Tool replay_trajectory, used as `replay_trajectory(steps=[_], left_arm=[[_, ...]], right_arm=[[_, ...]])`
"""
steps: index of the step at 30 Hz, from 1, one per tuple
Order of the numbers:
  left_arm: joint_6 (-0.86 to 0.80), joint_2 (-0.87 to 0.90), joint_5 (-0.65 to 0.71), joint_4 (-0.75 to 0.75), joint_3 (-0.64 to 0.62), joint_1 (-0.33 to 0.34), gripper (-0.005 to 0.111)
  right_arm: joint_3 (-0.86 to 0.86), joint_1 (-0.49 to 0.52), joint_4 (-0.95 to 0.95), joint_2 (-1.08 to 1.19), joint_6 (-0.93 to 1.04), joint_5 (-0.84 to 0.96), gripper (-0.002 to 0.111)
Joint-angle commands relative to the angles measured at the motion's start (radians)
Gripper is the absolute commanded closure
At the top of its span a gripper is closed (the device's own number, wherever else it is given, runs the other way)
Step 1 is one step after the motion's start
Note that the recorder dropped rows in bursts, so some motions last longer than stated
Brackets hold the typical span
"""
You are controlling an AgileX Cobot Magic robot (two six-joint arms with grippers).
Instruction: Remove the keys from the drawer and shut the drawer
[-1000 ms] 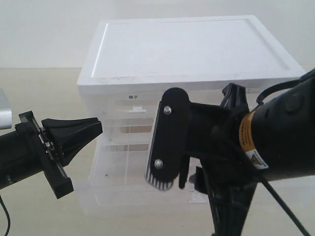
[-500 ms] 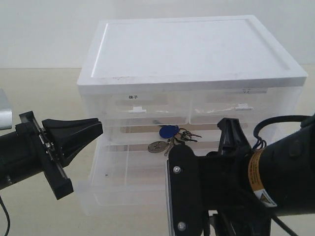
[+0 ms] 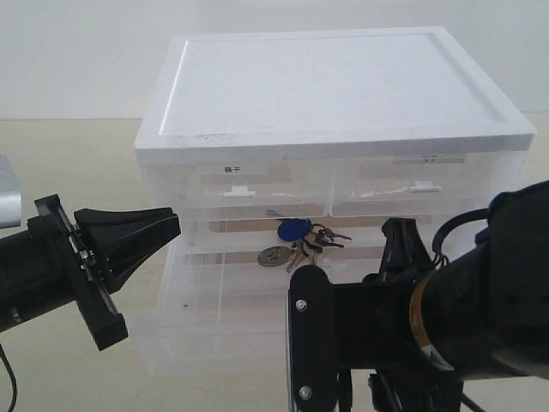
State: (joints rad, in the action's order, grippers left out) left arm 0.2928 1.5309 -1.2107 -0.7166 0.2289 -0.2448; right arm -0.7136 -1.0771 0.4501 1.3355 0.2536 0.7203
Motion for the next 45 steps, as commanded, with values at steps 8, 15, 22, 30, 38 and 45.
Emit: replay_trajectory(steps=[8, 15, 22, 30, 38, 45], left_arm=[[0.004, 0.004, -0.010, -0.006, 0.004, -0.009, 0.102], [0.004, 0.004, -0.010, 0.024, 0.004, -0.009, 0.102], [0.004, 0.004, -0.010, 0.057, 0.004, -0.009, 0.102], [0.004, 0.004, -0.010, 0.071, 0.004, -0.009, 0.102], [0.004, 0.004, -0.010, 0.066, 0.004, -0.009, 0.102], [0.004, 0.004, -0.010, 0.066, 0.004, -0.009, 0.102]], right_arm=[[0.004, -0.001, 0.044, 0.032, -0.009, 0.009, 0.108], [0.002, -0.001, -0.105, -0.070, 0.196, 0.048, 0.108], [0.004, -0.001, -0.294, -0.148, 0.381, 0.085, 0.108], [0.004, -0.001, -0.363, -0.148, 0.456, 0.095, 0.108], [0.004, -0.001, -0.357, -0.148, 0.384, 0.091, 0.080], [0.002, -0.001, -0.357, -0.195, 0.377, 0.074, 0.061]])
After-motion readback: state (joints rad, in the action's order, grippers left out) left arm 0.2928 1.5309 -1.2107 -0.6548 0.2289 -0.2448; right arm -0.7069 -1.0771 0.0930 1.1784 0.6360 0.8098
